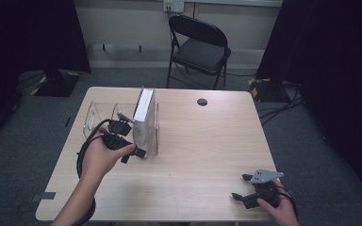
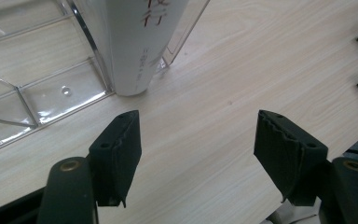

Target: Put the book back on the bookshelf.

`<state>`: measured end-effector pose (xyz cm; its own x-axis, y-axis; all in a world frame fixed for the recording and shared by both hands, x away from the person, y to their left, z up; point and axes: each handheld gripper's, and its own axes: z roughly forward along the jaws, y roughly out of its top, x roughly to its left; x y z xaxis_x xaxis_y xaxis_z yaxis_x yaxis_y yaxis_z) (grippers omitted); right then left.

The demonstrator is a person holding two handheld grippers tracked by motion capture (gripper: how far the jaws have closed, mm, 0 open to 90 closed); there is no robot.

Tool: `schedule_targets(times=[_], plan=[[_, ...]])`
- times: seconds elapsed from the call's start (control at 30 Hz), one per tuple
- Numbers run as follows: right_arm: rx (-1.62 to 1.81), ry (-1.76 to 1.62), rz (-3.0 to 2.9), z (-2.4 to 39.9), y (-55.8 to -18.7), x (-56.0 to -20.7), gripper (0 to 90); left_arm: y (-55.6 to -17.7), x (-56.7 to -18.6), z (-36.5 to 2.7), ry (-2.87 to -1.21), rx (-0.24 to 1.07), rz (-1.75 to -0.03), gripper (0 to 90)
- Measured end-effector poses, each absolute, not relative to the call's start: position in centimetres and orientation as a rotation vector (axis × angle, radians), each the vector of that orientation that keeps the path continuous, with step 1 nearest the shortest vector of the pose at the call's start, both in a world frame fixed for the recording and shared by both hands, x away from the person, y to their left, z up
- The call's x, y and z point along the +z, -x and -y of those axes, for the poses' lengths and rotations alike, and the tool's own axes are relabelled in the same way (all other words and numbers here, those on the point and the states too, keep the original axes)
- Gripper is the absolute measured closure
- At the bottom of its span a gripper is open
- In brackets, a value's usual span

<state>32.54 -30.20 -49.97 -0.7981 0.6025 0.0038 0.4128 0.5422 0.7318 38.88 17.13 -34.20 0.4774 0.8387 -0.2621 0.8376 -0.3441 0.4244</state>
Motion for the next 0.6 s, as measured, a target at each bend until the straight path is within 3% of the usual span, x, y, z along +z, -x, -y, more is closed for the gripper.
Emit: schedule_targets(times=[0.6], plan=[[1.104, -0.848, -2.534, 30.2, -32.5, -50.0, 13.2, -38.1, -37.3, -17.4, -2.212, -0.040, -1.379, 31.5]])
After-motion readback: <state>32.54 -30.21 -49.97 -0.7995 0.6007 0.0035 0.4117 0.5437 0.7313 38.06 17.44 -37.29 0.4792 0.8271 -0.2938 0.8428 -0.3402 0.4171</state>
